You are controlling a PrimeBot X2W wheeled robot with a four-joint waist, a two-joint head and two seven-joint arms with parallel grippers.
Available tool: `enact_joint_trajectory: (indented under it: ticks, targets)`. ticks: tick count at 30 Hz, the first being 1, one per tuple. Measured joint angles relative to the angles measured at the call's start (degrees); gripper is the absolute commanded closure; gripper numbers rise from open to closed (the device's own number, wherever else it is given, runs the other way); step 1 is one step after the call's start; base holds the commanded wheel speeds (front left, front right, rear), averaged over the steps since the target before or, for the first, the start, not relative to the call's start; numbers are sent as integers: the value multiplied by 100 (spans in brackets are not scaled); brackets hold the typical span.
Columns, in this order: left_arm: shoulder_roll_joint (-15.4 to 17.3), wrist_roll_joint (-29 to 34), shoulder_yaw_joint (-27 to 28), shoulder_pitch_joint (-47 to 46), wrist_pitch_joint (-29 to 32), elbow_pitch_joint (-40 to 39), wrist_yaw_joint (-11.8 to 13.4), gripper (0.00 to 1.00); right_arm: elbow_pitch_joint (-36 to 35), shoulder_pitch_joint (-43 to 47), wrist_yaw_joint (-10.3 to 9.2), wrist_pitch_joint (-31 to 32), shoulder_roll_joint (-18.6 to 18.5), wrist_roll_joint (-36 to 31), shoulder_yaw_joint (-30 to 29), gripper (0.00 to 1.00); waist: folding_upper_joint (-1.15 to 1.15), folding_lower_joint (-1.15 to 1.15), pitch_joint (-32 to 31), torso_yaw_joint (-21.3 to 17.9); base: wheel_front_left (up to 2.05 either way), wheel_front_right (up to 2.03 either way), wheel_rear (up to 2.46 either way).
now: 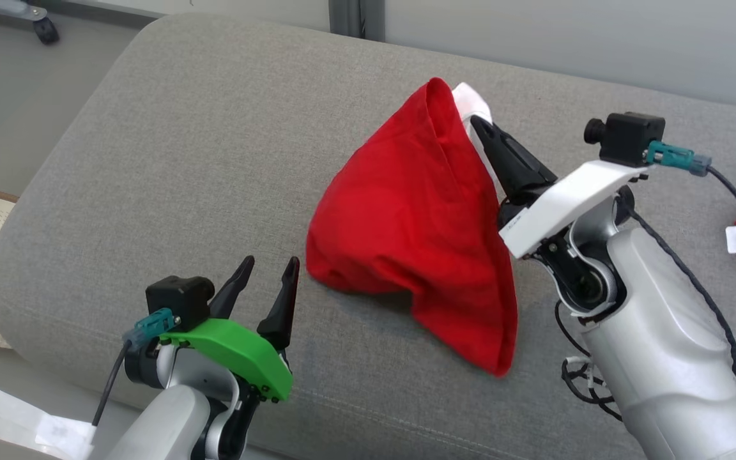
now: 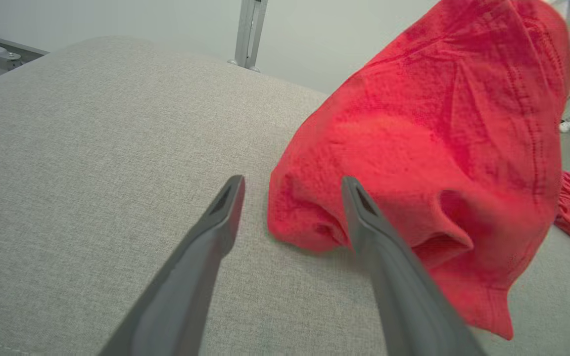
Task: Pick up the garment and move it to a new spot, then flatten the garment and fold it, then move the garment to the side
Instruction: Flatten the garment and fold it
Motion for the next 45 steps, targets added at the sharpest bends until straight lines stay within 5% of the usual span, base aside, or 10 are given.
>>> enact_joint_trajectory:
  ticks: [10, 15, 38, 45]
  targets:
    - [-42, 0, 26, 230, 51, -78, 0, 0, -639, -532, 22, 424, -18, 676, -152, 100, 0, 0, -329, 10, 0, 0, 0]
    - [-133, 0, -23, 256, 96, -182, 0, 0, -468, -547, 13, 982, -11, 561, 345, 100, 0, 0, -440, 32, 0, 0, 0]
    - [-276, 8, -11, 537, 194, -403, 0, 0, -526, -722, -798, 927, 23, 995, -490, 100, 0, 0, -474, 21, 0, 0, 0]
    - [-397, -41, -108, 637, 245, -548, 0, 0, -532, -721, -1106, 792, -468, 846, -991, 100, 0, 0, -425, -204, 0, 0, 0]
